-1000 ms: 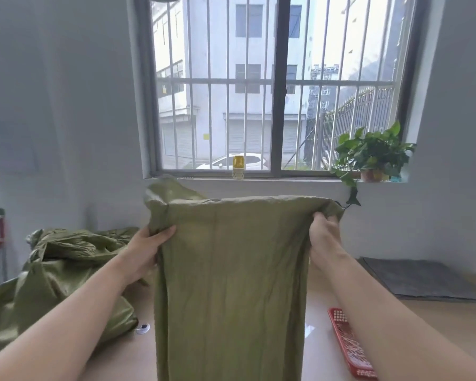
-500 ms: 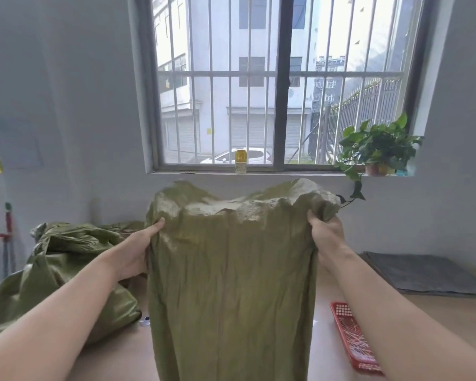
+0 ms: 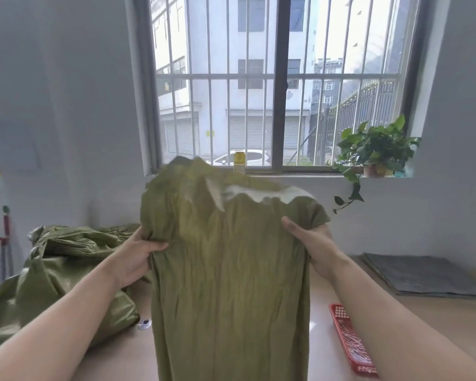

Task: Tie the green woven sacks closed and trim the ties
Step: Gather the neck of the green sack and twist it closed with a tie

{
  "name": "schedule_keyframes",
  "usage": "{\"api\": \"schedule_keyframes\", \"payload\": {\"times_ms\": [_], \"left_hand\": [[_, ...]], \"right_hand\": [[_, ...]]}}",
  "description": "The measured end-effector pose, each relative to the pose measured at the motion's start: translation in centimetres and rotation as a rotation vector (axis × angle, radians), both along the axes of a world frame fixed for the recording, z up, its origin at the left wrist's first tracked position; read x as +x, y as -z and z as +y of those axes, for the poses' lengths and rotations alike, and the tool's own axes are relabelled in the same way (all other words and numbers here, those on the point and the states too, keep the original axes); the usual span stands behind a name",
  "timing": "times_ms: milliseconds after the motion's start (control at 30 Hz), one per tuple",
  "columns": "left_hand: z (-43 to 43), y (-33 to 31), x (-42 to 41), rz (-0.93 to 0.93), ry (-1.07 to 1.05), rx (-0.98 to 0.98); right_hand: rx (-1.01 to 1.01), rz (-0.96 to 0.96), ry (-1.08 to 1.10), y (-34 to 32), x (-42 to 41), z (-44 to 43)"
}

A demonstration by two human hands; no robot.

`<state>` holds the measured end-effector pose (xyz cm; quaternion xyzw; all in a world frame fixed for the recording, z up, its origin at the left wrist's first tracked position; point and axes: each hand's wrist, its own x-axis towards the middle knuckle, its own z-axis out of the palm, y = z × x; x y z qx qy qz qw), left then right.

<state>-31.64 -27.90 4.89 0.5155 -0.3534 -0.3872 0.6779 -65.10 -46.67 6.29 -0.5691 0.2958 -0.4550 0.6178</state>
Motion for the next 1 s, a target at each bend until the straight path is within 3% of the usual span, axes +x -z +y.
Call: {"api": "schedule_keyframes", "payload": {"times_ms": [100, 233, 367, 500, 633, 767, 1000], "left_hand": [[0.5, 0.5, -0.4, -0.015, 0.029, 0.062], [0.9, -0.5, -1.1, -0.056, 0.06, 0.219], [0.4, -2.4, -3.0, 0.008, -0.026, 0.108], [-0.7, -3.2, -4.7, 0.027, -0.172, 0.026], [-1.9, -2.8, -7.1, 0.053, -0.215, 0.001], [-2.1, -2.8, -8.3, 0.098, -0.174, 0.017], [-2.2, -2.7, -10.0, -0.102, -0.204, 0.015]], "right_hand": [[0.037, 0.124, -0.072, 0.5, -0.4, 0.3], [0.058, 0.171, 0.065, -0.5, 0.4, 0.2], [0.074, 0.252, 0.225, -1.0, 1.7, -0.8], [0.13, 0.183, 0.255, -1.5, 2.6, -0.7], [0.108, 0.049, 0.089, -1.7, 2.6, 1.1], [0.03, 0.151, -0.201, -1.8, 1.5, 3.4], [-0.005, 0.105, -0.009, -0.3, 2.1, 2.9]]}}
